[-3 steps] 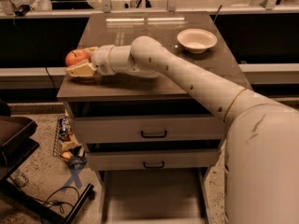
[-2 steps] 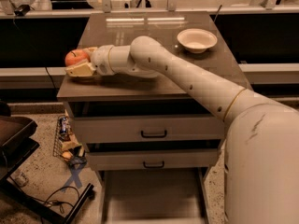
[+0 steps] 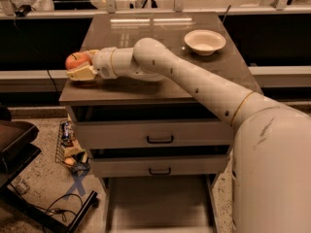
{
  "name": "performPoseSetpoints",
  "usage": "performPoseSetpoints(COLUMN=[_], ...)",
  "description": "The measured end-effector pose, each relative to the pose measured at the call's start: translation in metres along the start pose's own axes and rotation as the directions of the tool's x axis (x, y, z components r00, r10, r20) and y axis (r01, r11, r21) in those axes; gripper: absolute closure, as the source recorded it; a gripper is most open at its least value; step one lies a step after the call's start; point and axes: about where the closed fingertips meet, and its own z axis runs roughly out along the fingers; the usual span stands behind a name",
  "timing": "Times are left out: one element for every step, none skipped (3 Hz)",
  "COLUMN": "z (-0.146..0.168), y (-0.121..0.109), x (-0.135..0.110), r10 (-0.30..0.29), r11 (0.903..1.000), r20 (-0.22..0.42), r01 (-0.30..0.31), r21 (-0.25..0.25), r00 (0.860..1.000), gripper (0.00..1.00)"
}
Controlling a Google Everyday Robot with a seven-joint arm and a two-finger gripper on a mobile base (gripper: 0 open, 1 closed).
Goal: Place apple into bottom drawer
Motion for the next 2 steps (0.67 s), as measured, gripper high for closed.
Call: performPoseSetpoints(z=[-0.001, -0.025], y=[0.001, 0.009], x=[-0.007, -0.032], r10=[-0.006, -0.025], r11=[1.0000, 0.9997], r20=[-0.006, -0.006], r01=[0.006, 0.025], r21=[-0.002, -0.006], r00=[1.000, 1.000], gripper=[1.00, 1.00])
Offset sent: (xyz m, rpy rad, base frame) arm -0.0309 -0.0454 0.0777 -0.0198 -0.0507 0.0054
